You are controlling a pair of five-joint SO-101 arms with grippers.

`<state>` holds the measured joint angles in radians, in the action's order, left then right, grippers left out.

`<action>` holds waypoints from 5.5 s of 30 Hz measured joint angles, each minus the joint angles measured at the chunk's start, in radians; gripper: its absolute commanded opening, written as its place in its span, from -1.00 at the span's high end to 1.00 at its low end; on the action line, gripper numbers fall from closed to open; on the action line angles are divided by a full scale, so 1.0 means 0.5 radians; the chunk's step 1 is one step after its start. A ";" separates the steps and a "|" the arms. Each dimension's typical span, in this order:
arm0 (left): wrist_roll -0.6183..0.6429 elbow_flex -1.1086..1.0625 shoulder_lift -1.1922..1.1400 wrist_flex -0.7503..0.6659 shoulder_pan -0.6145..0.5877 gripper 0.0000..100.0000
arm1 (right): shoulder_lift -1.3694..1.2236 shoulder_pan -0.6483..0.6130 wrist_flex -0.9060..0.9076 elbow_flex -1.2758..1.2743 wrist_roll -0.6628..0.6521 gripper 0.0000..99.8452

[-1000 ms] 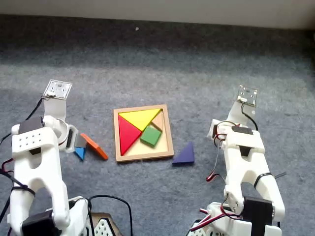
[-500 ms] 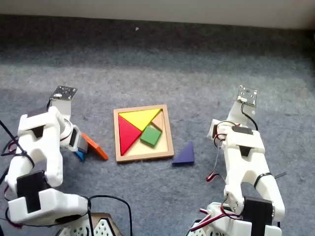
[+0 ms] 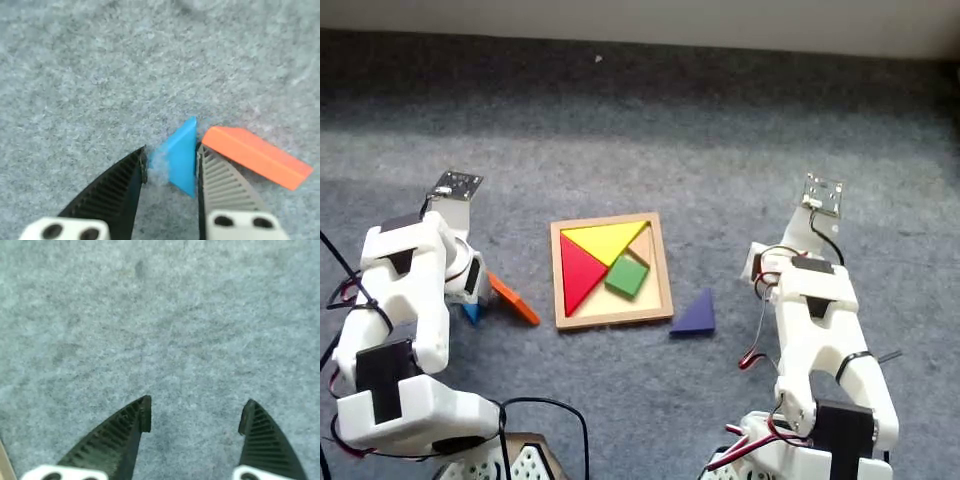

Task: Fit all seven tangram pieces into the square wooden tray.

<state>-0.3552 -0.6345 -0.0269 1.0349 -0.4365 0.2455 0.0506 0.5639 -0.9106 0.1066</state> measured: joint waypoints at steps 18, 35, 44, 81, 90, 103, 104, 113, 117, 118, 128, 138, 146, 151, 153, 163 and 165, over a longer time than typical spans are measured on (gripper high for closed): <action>-0.003 0.018 0.595 0.393 0.037 0.75 | 0.000 0.000 0.000 0.000 0.000 0.45; -0.169 0.018 0.933 0.574 0.862 0.75 | 0.000 0.160 -0.012 0.000 0.000 0.45; -0.384 0.018 0.933 0.463 1.255 0.75 | 0.000 0.322 -0.055 0.000 0.000 0.45; -0.605 0.574 -0.331 0.374 1.639 0.52 | 0.000 0.328 -0.055 0.000 0.000 0.45; -0.482 0.669 -0.334 0.356 1.642 0.52 | 0.000 0.328 -0.055 0.000 0.000 0.45; -0.448 0.356 0.258 0.451 1.559 0.52 | 0.000 0.328 -0.055 0.000 0.000 0.45; -0.448 0.292 0.307 0.439 1.540 0.52 | 0.000 0.328 -0.055 0.000 0.000 0.45; -0.338 -0.184 0.519 0.009 1.467 0.52 | 0.000 0.328 -0.055 0.000 0.000 0.45; -0.338 -0.322 0.525 -0.206 1.448 0.52 | 0.000 0.328 -0.055 0.000 0.000 0.45; -0.338 -0.347 0.525 -0.261 1.442 0.52 | 0.000 0.328 -0.055 0.000 0.000 0.45; -0.334 -0.436 0.491 -0.565 1.390 0.52 | 0.000 0.328 -0.055 0.000 0.000 0.45; -0.249 -0.153 0.147 -0.580 1.381 0.54 | 0.000 0.325 -0.055 0.000 0.000 0.45; -0.172 -0.092 0.123 -0.580 1.381 0.54 | 0.000 0.325 -0.055 0.000 0.000 0.45; -0.169 -0.077 0.153 -0.522 1.381 0.54 | 0.000 0.325 -0.055 0.000 0.000 0.45; -0.169 -0.071 0.249 -0.457 1.381 0.54 | 0.000 0.325 -0.055 0.000 0.000 0.45; -0.144 -0.055 0.829 0.009 1.114 0.54 | 0.000 0.325 -0.055 0.000 0.000 0.45; -0.058 -0.055 0.844 0.083 1.007 0.54 | 0.000 0.325 -0.055 0.000 0.000 0.45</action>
<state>-0.3844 -0.6621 0.3951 1.0764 0.0667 0.2455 0.2133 0.5363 -0.9106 0.1066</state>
